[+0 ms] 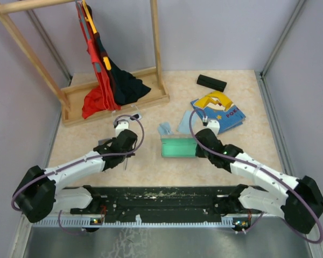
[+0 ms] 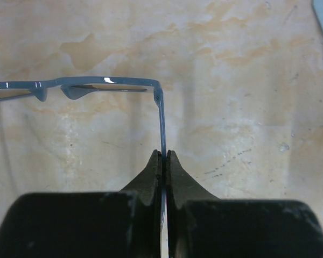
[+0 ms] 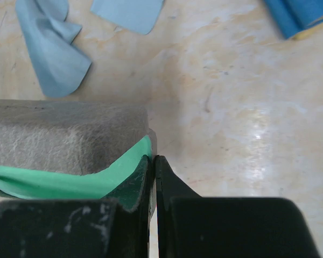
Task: Organize the sunglasses
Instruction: Pick up the sunglasses case at the center of the board, then place the sunglasses at the center of the board, then place the sunglasses case at the center of the board.
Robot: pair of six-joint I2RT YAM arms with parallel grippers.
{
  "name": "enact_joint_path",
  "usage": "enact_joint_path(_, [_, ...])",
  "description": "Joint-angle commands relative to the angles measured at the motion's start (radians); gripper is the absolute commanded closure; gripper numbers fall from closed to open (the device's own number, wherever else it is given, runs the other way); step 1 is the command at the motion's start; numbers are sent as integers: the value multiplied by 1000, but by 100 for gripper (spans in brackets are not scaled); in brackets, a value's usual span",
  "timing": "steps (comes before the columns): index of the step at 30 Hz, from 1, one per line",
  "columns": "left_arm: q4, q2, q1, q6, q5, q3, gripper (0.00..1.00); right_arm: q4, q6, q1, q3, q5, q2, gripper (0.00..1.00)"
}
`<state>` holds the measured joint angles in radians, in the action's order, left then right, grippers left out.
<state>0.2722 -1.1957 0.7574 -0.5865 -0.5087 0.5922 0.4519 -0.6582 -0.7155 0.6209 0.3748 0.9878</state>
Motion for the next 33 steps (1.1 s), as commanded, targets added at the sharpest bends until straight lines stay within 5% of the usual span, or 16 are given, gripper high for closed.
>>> enact_joint_path(1, [-7, 4, -51, -29, -34, -11, 96, -189, -36, -69, 7, -2, 72, 100])
enact_joint_path(4, [-17, -33, -73, -19, -12, 0, 89, -201, -53, -63, 0, 18, 64, 100])
enact_joint_path(13, [77, -2, -75, -52, -38, 36, 33, -72, -6, 76, 7, 15, -97, 100])
enact_joint_path(18, [254, 78, -67, -77, -64, 159, 29, 8, 7, 150, 34, 46, -165, 100])
enact_joint_path(23, [193, 75, -10, -18, -14, 255, 27, 14, 39, 346, 23, -39, -189, 100])
enact_joint_path(33, [-37, -407, 122, 18, 55, 513, 20, 24, 15, 515, -12, -129, -274, 100])
